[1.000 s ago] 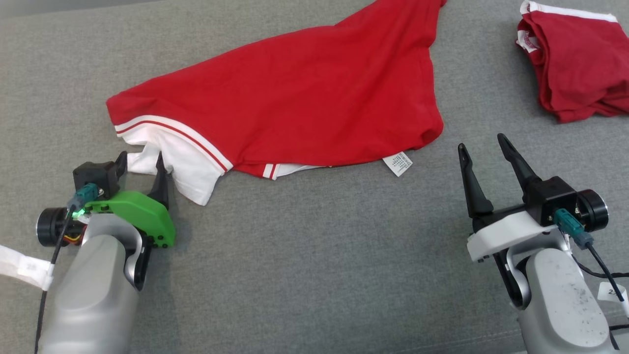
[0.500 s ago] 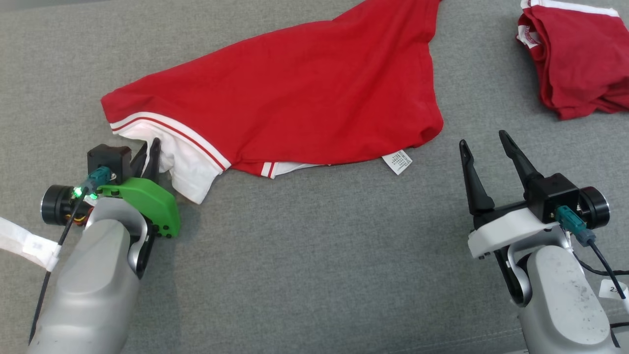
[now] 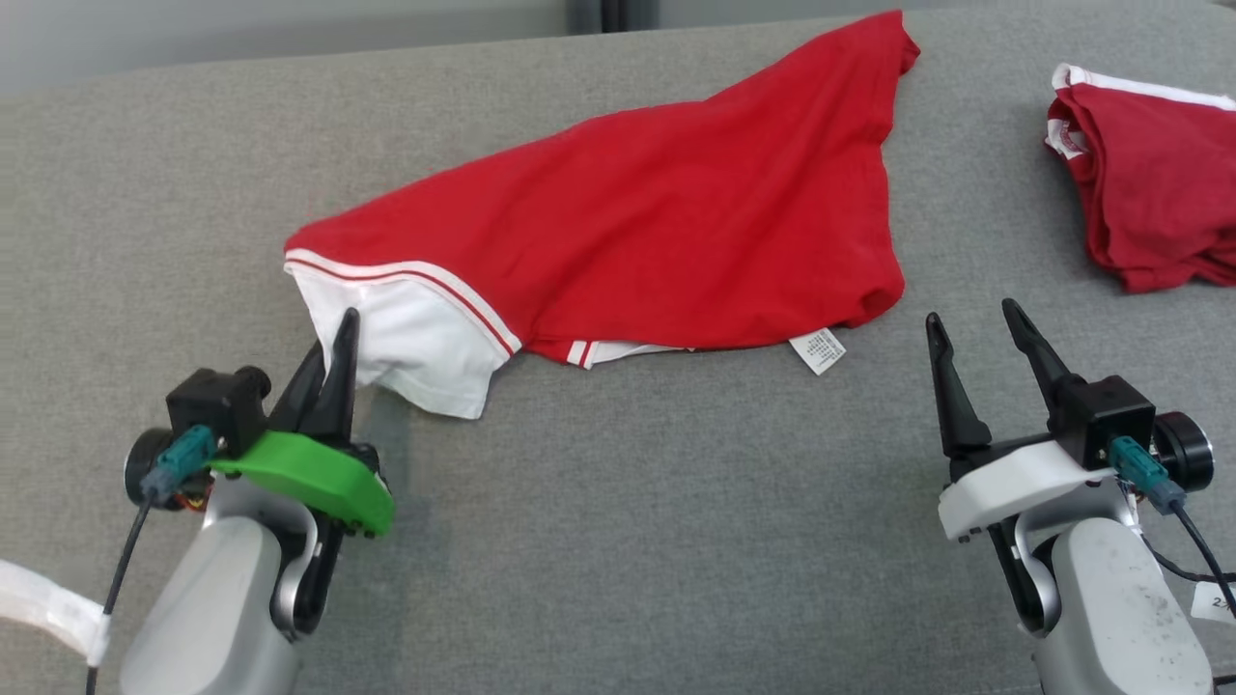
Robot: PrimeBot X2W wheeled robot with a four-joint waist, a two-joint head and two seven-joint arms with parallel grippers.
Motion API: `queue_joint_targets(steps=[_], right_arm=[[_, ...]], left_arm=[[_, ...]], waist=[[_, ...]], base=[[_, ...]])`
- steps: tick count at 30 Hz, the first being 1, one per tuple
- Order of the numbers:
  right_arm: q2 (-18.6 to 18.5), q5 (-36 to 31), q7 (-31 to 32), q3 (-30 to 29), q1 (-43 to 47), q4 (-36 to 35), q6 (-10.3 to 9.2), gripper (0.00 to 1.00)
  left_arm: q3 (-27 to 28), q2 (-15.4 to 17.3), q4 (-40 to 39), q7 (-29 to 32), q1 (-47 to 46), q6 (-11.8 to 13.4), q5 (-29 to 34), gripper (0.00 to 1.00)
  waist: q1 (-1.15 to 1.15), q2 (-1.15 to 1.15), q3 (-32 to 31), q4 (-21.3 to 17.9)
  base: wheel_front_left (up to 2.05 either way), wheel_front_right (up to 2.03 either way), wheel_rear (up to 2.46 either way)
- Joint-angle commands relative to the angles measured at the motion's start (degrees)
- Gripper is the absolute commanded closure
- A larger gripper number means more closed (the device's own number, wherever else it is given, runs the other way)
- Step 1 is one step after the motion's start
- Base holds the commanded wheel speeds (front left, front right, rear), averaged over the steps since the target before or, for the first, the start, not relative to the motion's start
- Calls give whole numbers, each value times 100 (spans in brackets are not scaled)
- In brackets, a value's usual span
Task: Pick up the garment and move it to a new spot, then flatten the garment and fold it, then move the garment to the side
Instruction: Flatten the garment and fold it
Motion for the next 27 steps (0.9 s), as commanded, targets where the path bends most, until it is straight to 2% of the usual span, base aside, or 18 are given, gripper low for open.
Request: queue_joint_targets(steps=[1,6,10,14,19,21,22,23,27], right_arm=[[-19,43,-25,-19,103,18,-9,0],[-19,63,-25,-75,212,12,-9,0],[-18,83,-25,-93,223,8,-9,0],[-20,85,-25,-56,123,-3,-9,0],[-18,2,-25,-77,76,-11,-9,0],[-20,-17,-25,-100,77,-7,-9,0],[-18,-24,-25,-110,84,-10,-9,0],[-19,-34,-25,-121,94,-12,-9,0],[-19,-59,-25,-174,172,-3,-9,0]], left_arm=[[49,58,-267,80,266,40,-140,100],[157,5,-1587,767,1234,247,-710,100],[197,108,-2048,1115,1639,468,-884,100],[301,80,-1783,1217,1666,585,-1021,100],[370,24,-1021,1070,1333,554,-1047,100],[367,-10,-718,958,1220,518,-1012,68],[395,-45,-586,868,1152,491,-1038,9],[412,-49,-489,792,1094,480,-1033,0],[446,-14,-147,373,877,424,-870,0]], waist=[[0,0,-235,206],[0,0,-335,274],[0,0,-294,250],[0,0,-199,150],[0,0,-134,52],[0,0,-137,29],[0,0,-145,21],[0,0,-154,17],[0,0,-229,35]], base=[[0,0,0],[0,0,0],[0,0,0],[0,0,0],[0,0,0],[0,0,0],[0,0,0],[0,0,0],[0,0,0]])
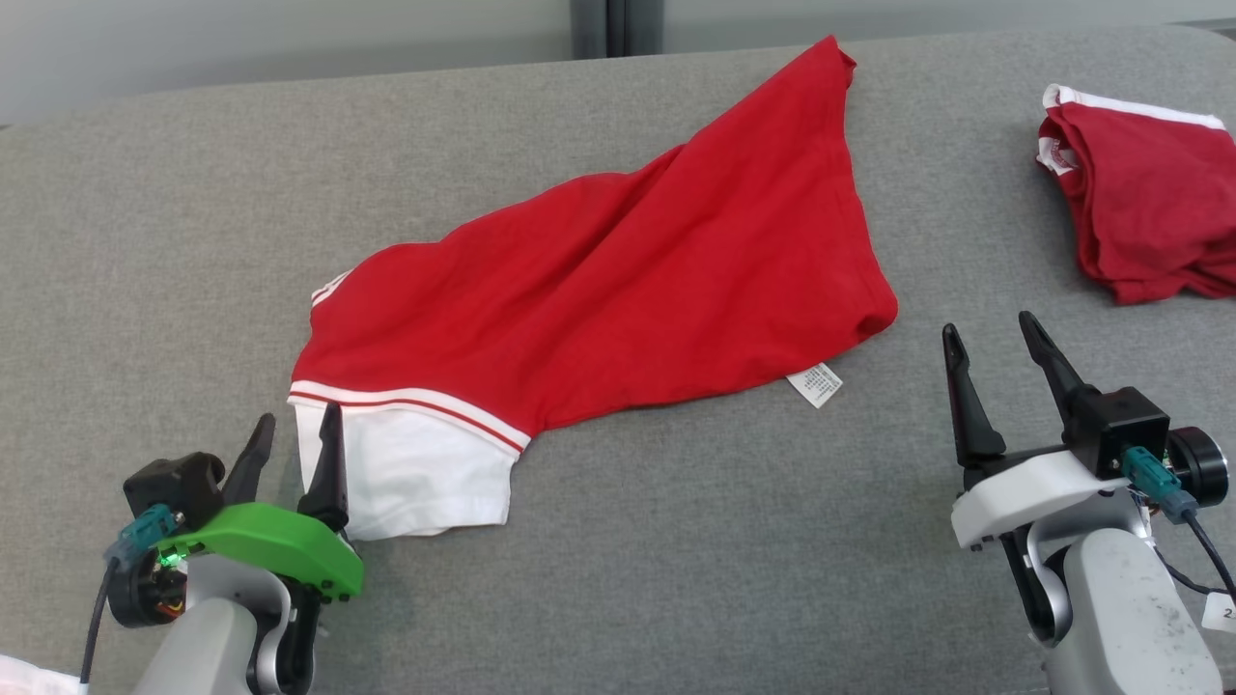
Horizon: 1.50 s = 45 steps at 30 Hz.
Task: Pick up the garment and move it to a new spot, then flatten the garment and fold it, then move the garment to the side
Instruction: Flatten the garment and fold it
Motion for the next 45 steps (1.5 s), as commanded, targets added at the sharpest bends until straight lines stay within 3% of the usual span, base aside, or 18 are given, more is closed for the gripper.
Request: queue_joint_targets(steps=[1,11,18,23,29,42,43,44,45], right_arm=[[-19,-40,-25,-24,62,1,-9,0],[-19,49,-25,-35,231,-36,-9,0],[-19,198,-25,-67,508,13,-9,0],[-18,240,-25,-6,594,33,-9,0],[-20,210,-25,105,436,-8,-9,0],[-18,126,-25,196,168,-112,-9,0],[-18,129,-25,197,163,-116,-9,0],[-19,134,-25,185,152,-123,-9,0],[-19,136,-25,181,149,-130,-9,0]], left_arm=[[38,24,63,-120,-122,-34,87,0],[76,-101,-50,-460,-137,-198,519,0],[339,-574,-526,-454,440,-280,861,0],[463,-716,-342,-456,666,-326,942,0],[458,-498,276,-407,212,-387,988,0],[268,-56,1747,497,-1138,-466,738,0],[253,-60,1774,514,-1175,-463,707,11],[235,-64,1791,492,-1225,-466,686,67],[213,-54,1791,448,-1261,-471,677,91]], waist=[[0,0,-50,21],[0,0,-267,115],[0,0,-513,148],[0,0,-547,121],[0,0,-364,19],[0,0,147,-317],[0,0,171,-333],[0,0,197,-348],[0,0,217,-359]], base=[[0,0,0],[0,0,0],[0,0,0],[0,0,0],[0,0,0],[0,0,0],[0,0,0],[0,0,0],[0,0,0]])
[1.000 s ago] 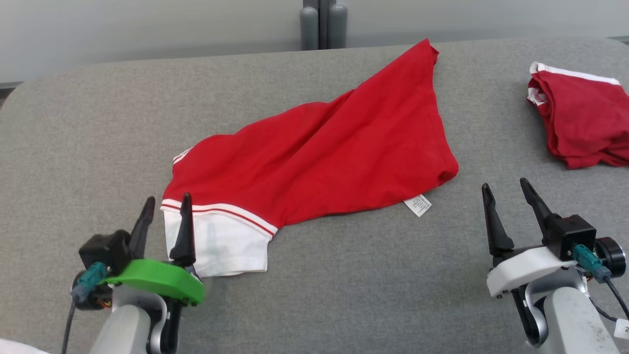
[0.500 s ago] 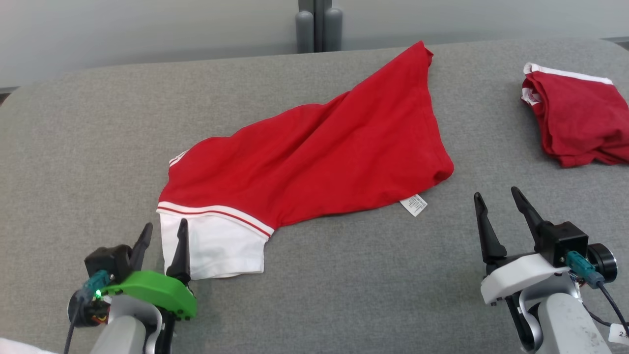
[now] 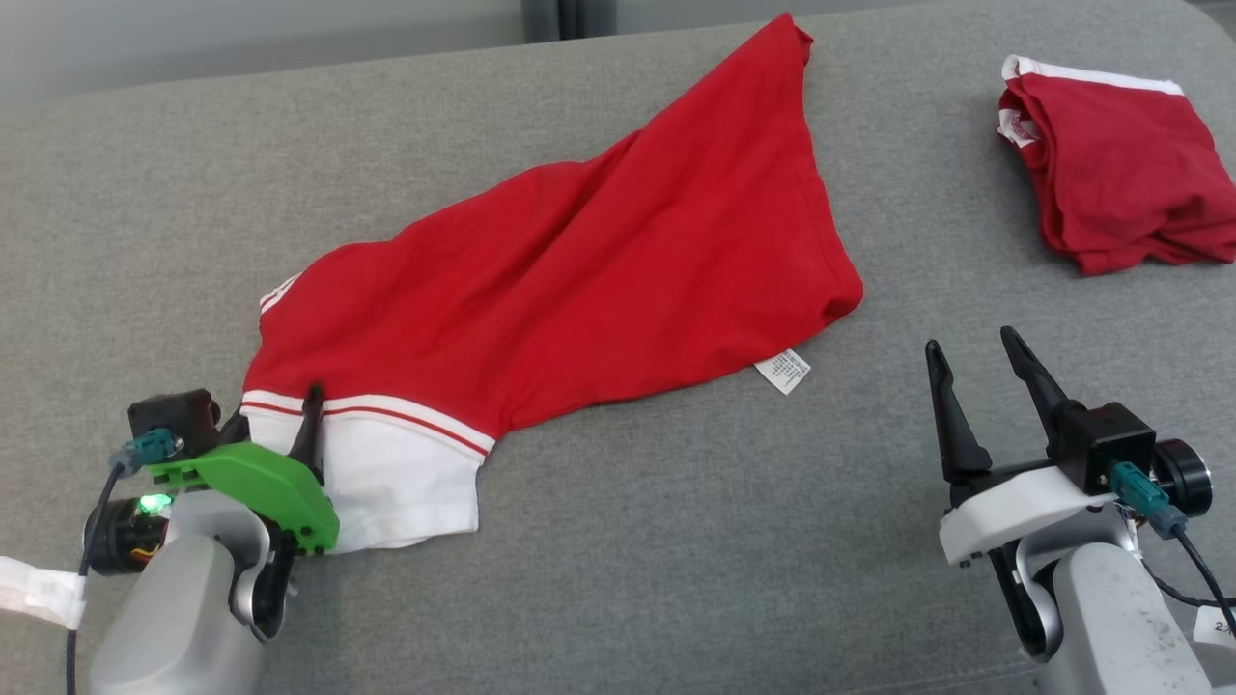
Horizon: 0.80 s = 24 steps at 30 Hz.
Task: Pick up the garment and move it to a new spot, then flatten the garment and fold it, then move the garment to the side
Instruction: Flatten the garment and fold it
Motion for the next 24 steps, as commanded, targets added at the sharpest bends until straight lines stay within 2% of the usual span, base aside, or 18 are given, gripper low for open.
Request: queue_joint_targets(steps=[1,12,18,19,21,22,24], right_arm=[[-19,17,-25,-17,-50,-35,-9,0],[-18,19,-25,17,-273,-122,-9,0],[-19,17,-25,30,-365,-57,-9,0],[-18,8,-25,27,-374,-47,-9,0],[-19,-2,-25,16,-385,-24,-9,0],[-18,-7,-25,7,-398,-12,-9,0],[-18,-23,-25,-2,-447,30,-9,0]], left_arm=[[-21,73,-5,-103,-150,-19,-5,100],[-121,279,-23,-832,-1022,-26,159,100],[-103,210,196,-928,-1322,-27,224,100],[-85,205,206,-935,-1339,-27,235,95],[0,183,164,-950,-1333,-28,212,37],[82,174,58,-952,-1303,-28,235,0],[239,123,-183,-936,-1144,-16,301,0]], waist=[[0,0,85,-62],[0,0,439,-156],[0,0,536,-192],[0,0,543,-194],[0,0,555,-187],[0,0,560,-172],[0,0,558,-129]], base=[[0,0,0],[0,0,0],[0,0,0],[0,0,0],[0,0,0],[0,0,0],[0,0,0]])
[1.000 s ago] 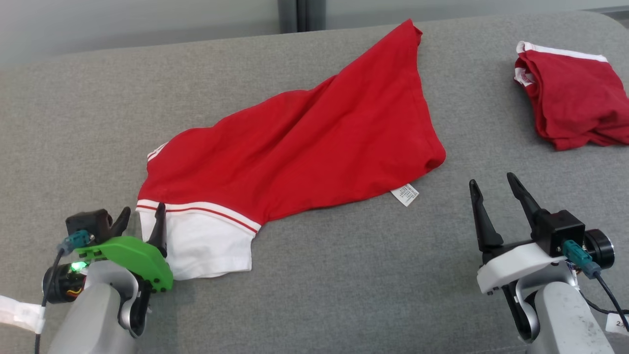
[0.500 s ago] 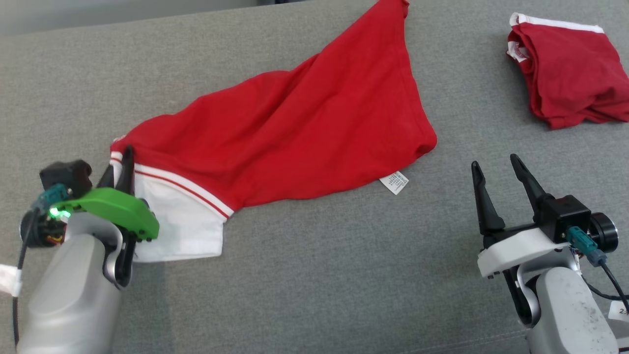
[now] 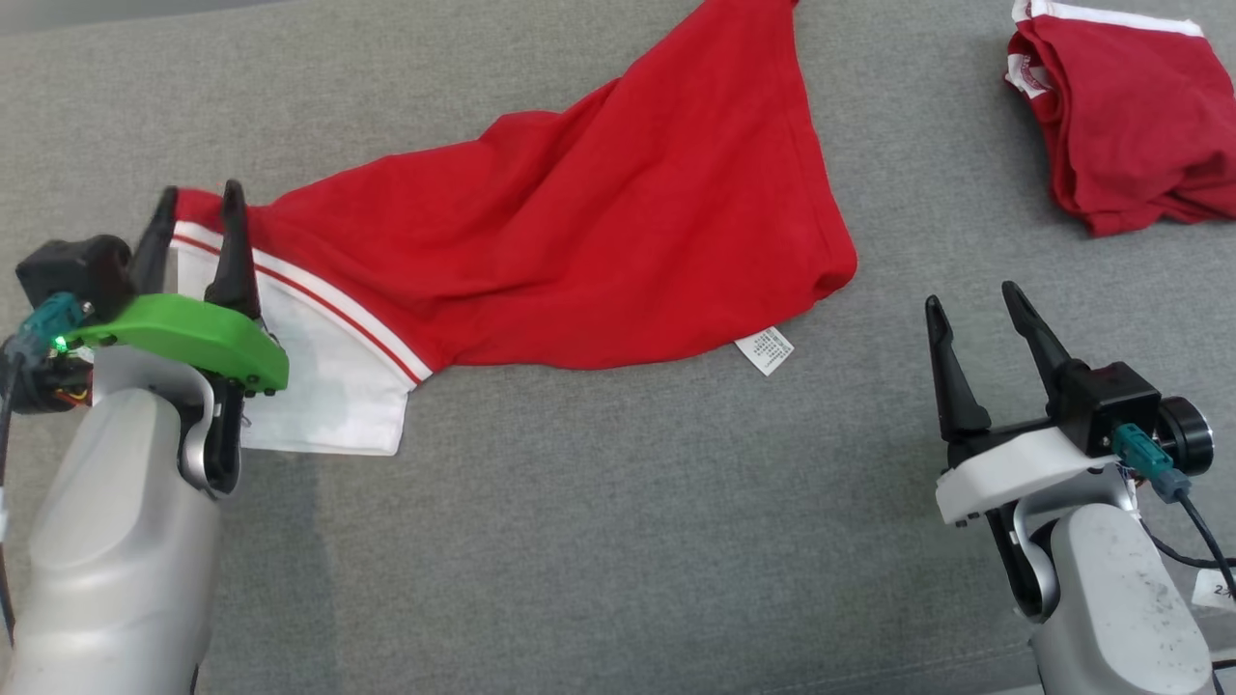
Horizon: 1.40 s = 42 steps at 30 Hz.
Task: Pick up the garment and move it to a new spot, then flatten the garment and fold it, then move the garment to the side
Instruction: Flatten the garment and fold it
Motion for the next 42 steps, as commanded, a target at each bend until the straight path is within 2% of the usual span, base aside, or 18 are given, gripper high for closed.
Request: queue_joint_targets(steps=[1,6,12,17,24,25,26,27,28,30,37,42], right_arm=[[-17,-37,-25,6,-101,46,-9,0],[-18,-266,-25,123,-300,371,-9,0],[-19,-516,150,417,-400,971,-9,0],[-20,-786,120,417,-548,1370,-9,0],[-19,-1168,10,156,-986,2029,-9,0],[-20,-1246,-13,75,-1070,2170,-9,22],[-22,-1255,-10,7,-1099,2207,-9,54],[-23,-1261,-16,-33,-1114,2222,-9,62],[-20,-1256,-18,-63,-1111,2202,-9,81],[-20,-1260,-21,-144,-1050,2068,-9,100],[-21,-1353,-23,-341,-697,1591,-10,100],[-20,-1675,14,-485,-307,1332,-10,100]], left_arm=[[115,-44,-161,-13,191,-4,52,0],[503,-282,-922,-8,708,-9,294,0],[824,-736,-1760,-8,1514,-17,460,0],[783,-967,-2283,-9,2047,-18,507,0],[683,-1078,-2594,-9,2346,-20,496,0],[663,-1096,-2629,-9,2368,-20,508,0],[655,-1102,-2651,-9,2374,-20,518,0],[650,-1109,-2674,-9,2380,-20,520,0],[649,-1115,-2696,-9,2405,-20,530,0],[647,-1122,-2716,-9,2459,-20,542,0],[627,-1140,-2806,-9,2511,-20,554,0],[620,-1151,-2854,-9,2581,-21,516,0]], waist=[[0,0,-9,50],[0,0,-95,241],[0,0,-234,543],[0,0,-257,771],[0,0,-247,997],[0,0,-258,1024],[0,0,-270,1031],[0,0,-283,1031],[0,0,-304,1020],[0,0,-336,984],[0,0,-432,817],[0,0,-478,695]], base=[[0,0,0],[0,0,0],[0,0,0],[0,0,0],[0,0,0],[0,0,0],[0,0,0],[0,0,0],[0,0,0],[0,0,0],[0,0,0],[0,0,0]])
